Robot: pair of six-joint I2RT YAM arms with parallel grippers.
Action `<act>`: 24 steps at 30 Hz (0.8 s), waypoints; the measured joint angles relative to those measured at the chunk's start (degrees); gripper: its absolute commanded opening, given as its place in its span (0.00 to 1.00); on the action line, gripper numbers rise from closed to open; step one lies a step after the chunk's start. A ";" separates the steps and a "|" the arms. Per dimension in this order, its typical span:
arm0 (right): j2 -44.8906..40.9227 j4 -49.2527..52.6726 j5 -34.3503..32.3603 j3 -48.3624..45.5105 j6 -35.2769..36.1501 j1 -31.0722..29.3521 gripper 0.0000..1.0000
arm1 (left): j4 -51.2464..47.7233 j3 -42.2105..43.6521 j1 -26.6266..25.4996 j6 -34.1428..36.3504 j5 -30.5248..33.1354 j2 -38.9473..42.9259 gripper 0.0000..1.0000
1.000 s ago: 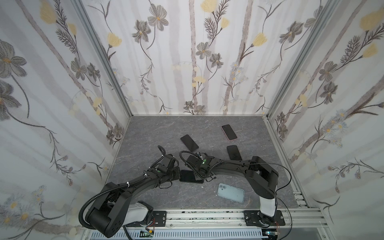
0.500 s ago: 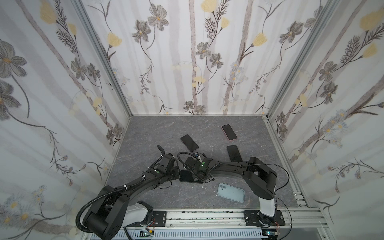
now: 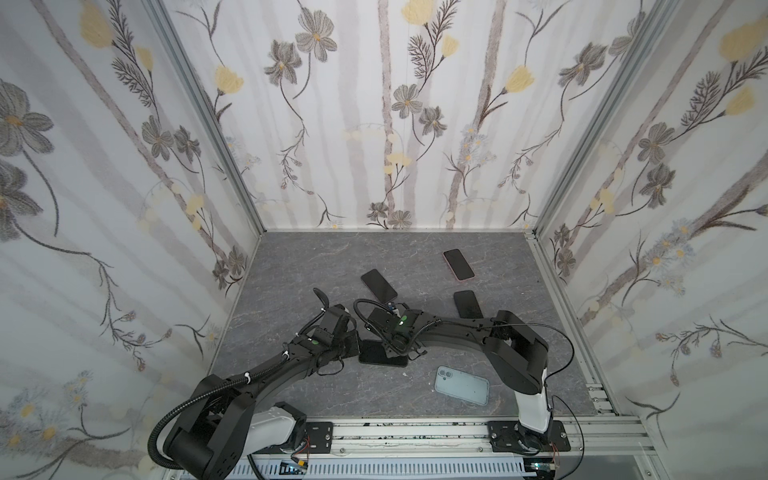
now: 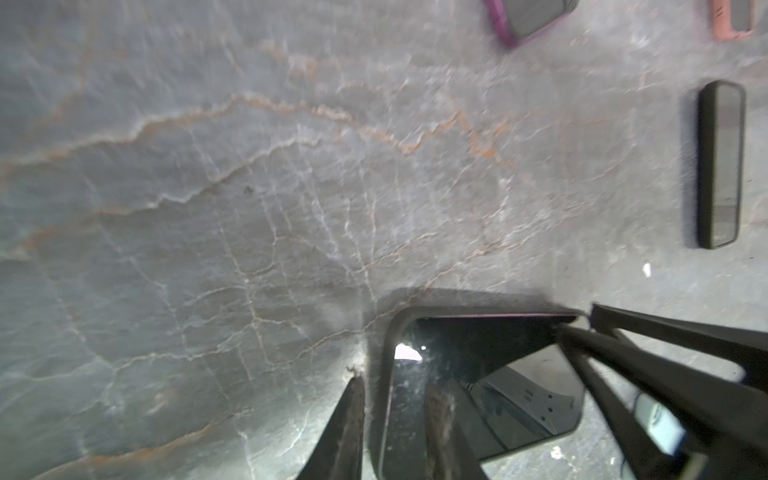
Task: Put the phone into the phone case
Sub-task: 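Open both grippers and lift them away from the cased phone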
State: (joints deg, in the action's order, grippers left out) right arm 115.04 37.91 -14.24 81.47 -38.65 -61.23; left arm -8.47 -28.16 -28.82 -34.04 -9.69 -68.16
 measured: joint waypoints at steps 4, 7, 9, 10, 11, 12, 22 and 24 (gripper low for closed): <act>-2.25 0.81 1.88 3.65 5.95 0.17 0.48 | -0.85 -2.49 0.33 0.70 2.71 3.41 0.28; -5.66 -0.35 1.09 5.16 10.56 1.03 0.66 | -1.27 -4.42 0.52 1.42 5.66 6.49 0.29; -7.98 -1.57 -0.59 4.68 14.16 1.31 0.71 | -1.66 -5.25 0.63 2.69 7.87 8.98 0.30; -9.16 -2.47 -1.20 3.78 15.65 1.29 0.76 | -1.79 -5.44 0.68 3.13 8.94 10.21 0.30; -10.78 -3.98 -1.60 2.16 17.38 1.25 0.79 | -2.08 -5.53 0.76 4.09 10.12 11.67 0.30; -12.48 -5.44 -1.75 0.22 19.19 1.20 0.83 | -2.40 -5.55 0.81 4.50 11.30 13.18 0.31; -18.67 -18.01 0.90 -11.41 37.29 1.14 1.00 | -2.86 -3.50 1.07 12.66 16.96 24.98 0.43; -18.64 -20.70 1.31 -13.99 41.29 0.61 1.00 | -2.86 -2.78 1.07 13.77 16.96 26.27 0.46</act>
State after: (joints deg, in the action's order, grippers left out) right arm 96.40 17.21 -12.93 67.48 2.63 -60.62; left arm -11.33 -30.94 -27.75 -20.27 7.27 -41.89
